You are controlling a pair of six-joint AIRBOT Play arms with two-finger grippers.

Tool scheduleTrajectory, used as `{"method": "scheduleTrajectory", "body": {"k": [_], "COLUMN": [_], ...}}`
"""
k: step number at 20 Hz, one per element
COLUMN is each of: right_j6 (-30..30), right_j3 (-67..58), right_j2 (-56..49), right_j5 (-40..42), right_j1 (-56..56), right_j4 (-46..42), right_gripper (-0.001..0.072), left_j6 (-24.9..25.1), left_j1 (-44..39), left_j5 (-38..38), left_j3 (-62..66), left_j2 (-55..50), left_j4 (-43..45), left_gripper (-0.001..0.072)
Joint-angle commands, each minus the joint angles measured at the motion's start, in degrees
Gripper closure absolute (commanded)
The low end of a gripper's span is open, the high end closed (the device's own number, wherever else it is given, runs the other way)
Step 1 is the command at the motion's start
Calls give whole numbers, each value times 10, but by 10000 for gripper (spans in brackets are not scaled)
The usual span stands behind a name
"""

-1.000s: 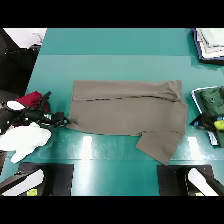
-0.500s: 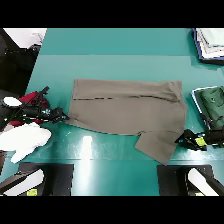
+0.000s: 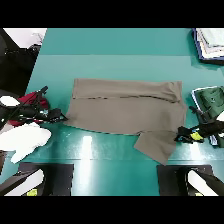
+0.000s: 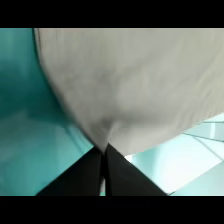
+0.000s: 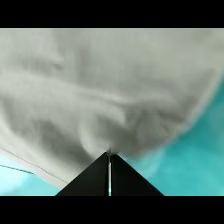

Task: Fold the shirts.

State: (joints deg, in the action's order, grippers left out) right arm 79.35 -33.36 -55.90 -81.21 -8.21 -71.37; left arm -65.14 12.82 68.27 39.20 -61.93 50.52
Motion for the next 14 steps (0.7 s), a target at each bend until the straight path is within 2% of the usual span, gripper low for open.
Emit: {"method": "scheduleTrajectory", "body": {"k": [1, 4, 6, 9, 14], "right_j6": [19, 23, 27, 27, 24], "right_j3": [-51, -97, -127, -188, -298], "right_j2": [79, 157, 181, 155, 17], "right_j5": [-81, -121, -129, -116, -22], "right_j1": [11, 11, 11, 11, 50], "right_j4": [-84, -93, -92, -92, -92], "right_gripper": [693, 694, 694, 694, 694], "left_j6": [-26, -57, -75, -75, -74], "left_j1": [0, 0, 0, -29, -71], "left_j5": [63, 158, 179, 130, 13], "left_j3": [1, -1, 6, 44, 109], "left_j2": [79, 162, 189, 172, 81], "left_j4": [60, 56, 29, 16, 23], "left_gripper": [688, 688, 688, 687, 685]}}
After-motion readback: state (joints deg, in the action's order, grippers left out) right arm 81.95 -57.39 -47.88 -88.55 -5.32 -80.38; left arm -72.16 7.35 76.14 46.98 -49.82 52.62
